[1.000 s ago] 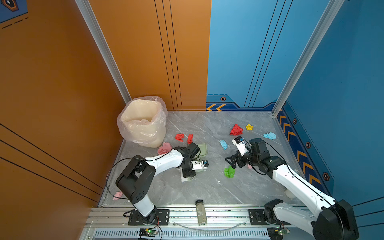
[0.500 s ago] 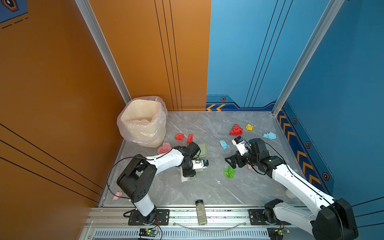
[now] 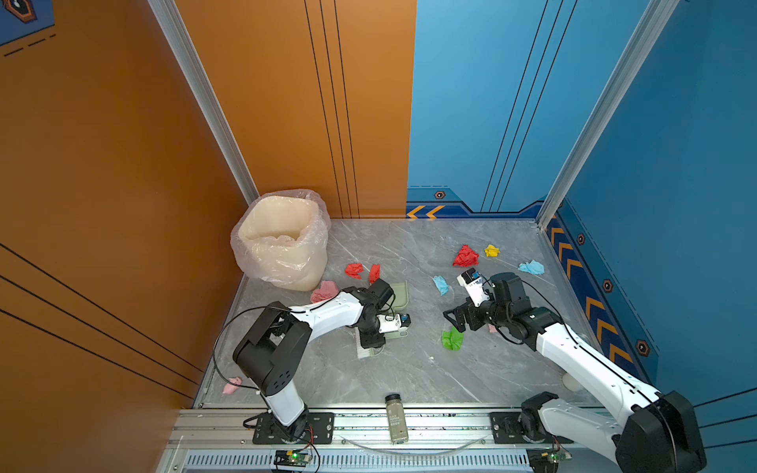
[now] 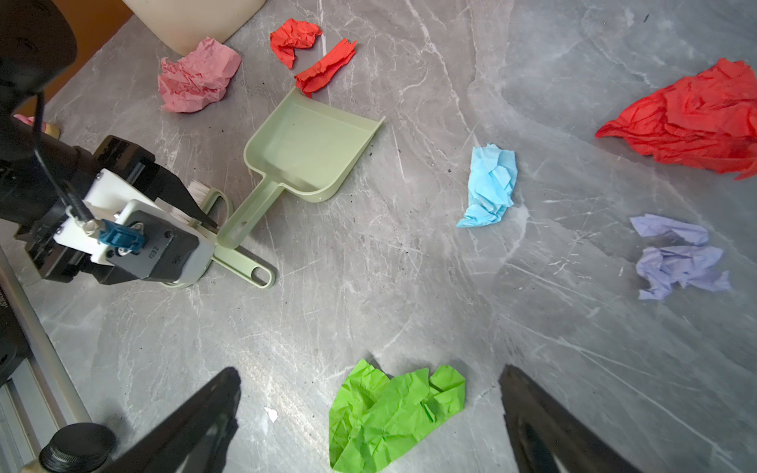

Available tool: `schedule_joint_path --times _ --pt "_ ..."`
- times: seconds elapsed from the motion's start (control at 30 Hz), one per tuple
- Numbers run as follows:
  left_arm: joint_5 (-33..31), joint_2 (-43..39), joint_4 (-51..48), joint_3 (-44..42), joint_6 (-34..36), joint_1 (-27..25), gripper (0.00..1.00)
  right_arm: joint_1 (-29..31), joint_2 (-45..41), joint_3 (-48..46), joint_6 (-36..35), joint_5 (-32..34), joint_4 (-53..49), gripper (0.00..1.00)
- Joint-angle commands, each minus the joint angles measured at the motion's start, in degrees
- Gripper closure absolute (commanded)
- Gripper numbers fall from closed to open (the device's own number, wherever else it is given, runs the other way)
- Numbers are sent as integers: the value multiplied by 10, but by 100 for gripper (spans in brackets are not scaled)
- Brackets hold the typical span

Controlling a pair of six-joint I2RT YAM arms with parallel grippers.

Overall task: Sweep away the paper scraps from the table
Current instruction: 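Lower the left gripper and grasp the green brush by its handle base, then lift the brush with the left gripper while the right gripper reaches toward its handle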

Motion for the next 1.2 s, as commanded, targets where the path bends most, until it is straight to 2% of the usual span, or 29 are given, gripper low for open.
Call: schedule_joint_path --times 0.0,0.43,0.47,0.53,0.6,0.87,0.97,1.17 --pt "6 12 -18 15 -1 5 49 3 3 0 -4 1 3 0" --pt "-6 29 -18 15 -8 2 61 2 1 -1 -3 2 2 0" --pt "-5 29 -18 15 -8 3 64 2 1 -1 -3 2 2 0" --pt "-4 29 -18 15 -9 3 80 2 2 -1 -3 2 1 0" --pt "-1 29 -18 15 -10 3 85 2 2 0 -2 2 2 0" --pt "17 14 -18 15 -15 3 93 2 2 4 3 0 0 0" --pt "21 2 -17 15 -16 3 100 2 3 8 4 0 -7 0" --pt "51 -34 -17 6 -15 3 100 2 -1 13 9 -9 -14 0"
